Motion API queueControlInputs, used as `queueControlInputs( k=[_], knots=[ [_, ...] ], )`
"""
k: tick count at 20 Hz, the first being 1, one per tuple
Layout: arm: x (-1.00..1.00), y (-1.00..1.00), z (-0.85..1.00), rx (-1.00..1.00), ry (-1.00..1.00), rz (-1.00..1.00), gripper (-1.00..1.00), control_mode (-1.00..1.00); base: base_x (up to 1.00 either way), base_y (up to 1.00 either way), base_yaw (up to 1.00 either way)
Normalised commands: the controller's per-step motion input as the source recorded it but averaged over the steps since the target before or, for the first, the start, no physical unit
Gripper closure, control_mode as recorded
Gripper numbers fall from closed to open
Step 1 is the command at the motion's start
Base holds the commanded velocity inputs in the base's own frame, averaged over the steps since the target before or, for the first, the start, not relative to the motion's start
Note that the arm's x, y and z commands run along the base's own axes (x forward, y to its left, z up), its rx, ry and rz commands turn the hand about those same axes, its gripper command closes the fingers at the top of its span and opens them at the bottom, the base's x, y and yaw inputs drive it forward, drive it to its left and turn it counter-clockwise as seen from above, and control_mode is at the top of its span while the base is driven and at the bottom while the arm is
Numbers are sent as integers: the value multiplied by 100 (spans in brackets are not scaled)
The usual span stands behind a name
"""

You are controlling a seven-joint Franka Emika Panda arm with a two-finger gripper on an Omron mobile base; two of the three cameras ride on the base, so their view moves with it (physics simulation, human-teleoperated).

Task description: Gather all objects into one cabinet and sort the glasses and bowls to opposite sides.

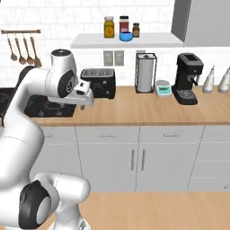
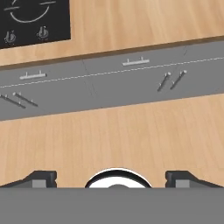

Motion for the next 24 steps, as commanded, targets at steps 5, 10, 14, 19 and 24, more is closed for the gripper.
queueControlInputs(
  k=[5,10,14,19,24],
  knots=[
    [0,0,0,0,0,0,-100,100,64,-74,8],
    [0,0,0,0,0,0,-100,100,71,-54,9],
    [0,0,0,0,0,0,-100,100,83,-9,11],
    [0,0,0,0,0,0,-100,100,84,0,22],
    [0,0,0,0,0,0,-100,100,67,-1,22]
  ],
)
